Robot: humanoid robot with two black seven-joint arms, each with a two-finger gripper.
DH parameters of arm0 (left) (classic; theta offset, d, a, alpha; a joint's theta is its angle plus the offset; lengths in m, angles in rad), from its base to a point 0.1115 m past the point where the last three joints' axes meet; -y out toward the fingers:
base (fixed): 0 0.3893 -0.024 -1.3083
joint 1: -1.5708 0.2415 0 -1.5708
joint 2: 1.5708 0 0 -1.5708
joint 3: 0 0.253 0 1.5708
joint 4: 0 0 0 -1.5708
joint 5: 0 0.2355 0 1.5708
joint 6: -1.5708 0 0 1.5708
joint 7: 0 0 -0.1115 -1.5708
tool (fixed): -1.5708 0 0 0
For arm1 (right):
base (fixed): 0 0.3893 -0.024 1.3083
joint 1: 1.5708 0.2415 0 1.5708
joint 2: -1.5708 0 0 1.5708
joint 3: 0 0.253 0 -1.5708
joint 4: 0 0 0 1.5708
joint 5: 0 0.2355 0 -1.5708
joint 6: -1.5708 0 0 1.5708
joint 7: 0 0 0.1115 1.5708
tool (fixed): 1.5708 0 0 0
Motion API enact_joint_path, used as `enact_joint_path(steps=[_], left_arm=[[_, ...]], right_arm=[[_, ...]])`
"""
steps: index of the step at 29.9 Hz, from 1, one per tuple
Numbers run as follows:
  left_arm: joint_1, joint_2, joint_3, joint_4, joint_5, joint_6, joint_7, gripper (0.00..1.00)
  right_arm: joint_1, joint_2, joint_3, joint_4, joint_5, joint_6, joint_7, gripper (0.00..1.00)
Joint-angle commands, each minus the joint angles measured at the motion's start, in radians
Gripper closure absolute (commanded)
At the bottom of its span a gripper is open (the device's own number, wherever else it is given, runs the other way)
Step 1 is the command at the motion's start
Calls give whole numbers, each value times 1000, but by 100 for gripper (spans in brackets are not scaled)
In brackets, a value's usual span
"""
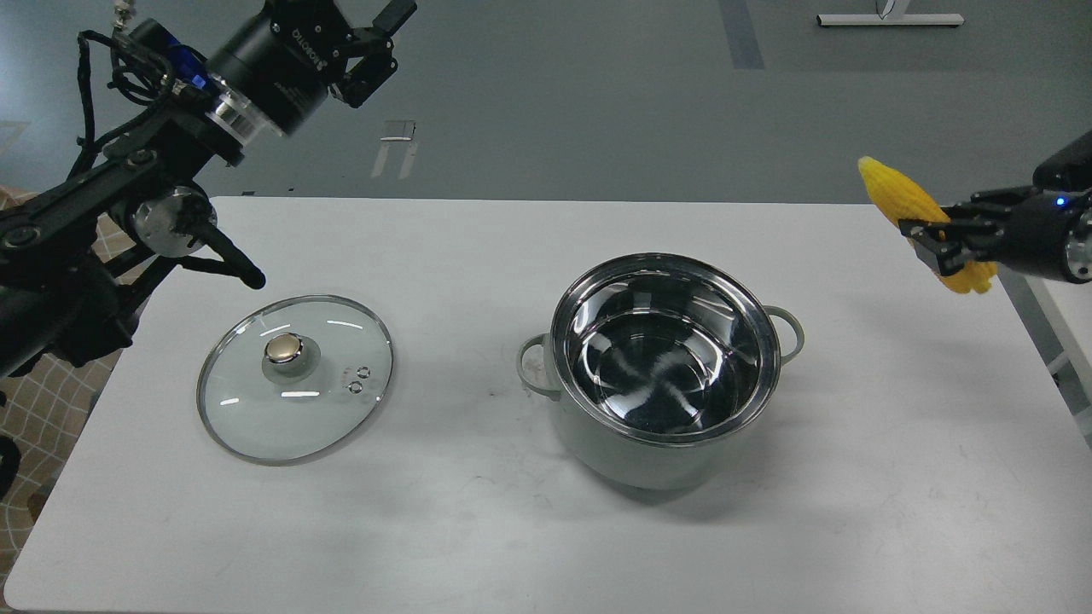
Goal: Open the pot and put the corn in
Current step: 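Lift the corn and carry it over the pot with the right gripper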
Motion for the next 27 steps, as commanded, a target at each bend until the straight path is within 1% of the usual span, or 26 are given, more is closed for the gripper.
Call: enact_joint_path(steps=[1, 4, 7, 10, 12, 16, 22, 23, 26, 27], left_arm=[[1, 2, 2, 0, 0, -1, 0, 4], [1, 2, 2, 0, 0, -1, 0, 4], [2, 0, 2, 1, 2, -1, 0, 4], [6, -1, 2, 1, 3, -1, 0, 4], [9, -1, 2, 1, 3, -1, 0, 4], [16, -1, 0, 1, 3, -1, 0, 4], [18, -1, 0, 1, 3, -4, 0, 4], [16, -1, 0, 1, 3, -4, 0, 4], [16, -1, 0, 1, 3, -4, 0, 4], [16, -1, 0, 1, 3, -4, 0, 4]], right_arm=[[160, 106, -112, 21, 16, 26, 0, 100], [250, 219, -218, 41, 68, 27, 0, 100], [277, 293, -289, 67, 71, 27, 0, 100], [285, 339, -338, 110, 71, 29, 0, 100], [285, 350, -358, 130, 74, 32, 0, 99], [282, 353, -429, 208, 106, 78, 0, 98], [271, 369, -444, 211, 128, 78, 0, 97], [270, 372, -447, 211, 128, 81, 0, 94], [267, 376, -464, 211, 128, 81, 0, 91], [262, 376, -466, 211, 128, 79, 0, 88]])
